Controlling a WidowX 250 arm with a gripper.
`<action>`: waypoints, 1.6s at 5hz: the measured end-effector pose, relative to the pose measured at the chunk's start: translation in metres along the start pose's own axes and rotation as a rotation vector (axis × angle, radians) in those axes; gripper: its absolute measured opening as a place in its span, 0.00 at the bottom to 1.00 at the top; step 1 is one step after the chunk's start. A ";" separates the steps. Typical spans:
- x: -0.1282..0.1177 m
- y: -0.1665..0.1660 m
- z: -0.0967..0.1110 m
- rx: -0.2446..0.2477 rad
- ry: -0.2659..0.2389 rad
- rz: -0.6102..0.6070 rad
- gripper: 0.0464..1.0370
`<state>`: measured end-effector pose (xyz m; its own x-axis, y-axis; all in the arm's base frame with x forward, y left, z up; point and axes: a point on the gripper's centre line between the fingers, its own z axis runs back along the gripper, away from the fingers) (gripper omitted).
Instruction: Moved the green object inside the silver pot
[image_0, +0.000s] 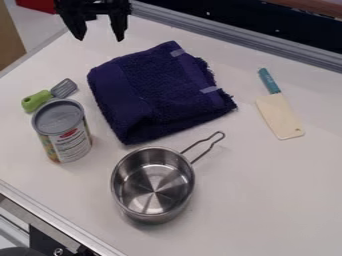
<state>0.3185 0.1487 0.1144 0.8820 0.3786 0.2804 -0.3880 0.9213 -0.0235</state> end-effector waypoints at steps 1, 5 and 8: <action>-0.006 0.001 -0.011 -0.002 0.040 -0.005 0.96; -0.007 0.098 -0.037 0.031 0.092 -0.110 0.96; -0.046 0.114 -0.069 0.032 0.124 -0.276 0.96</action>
<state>0.2520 0.2425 0.0329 0.9805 0.1239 0.1528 -0.1355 0.9885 0.0677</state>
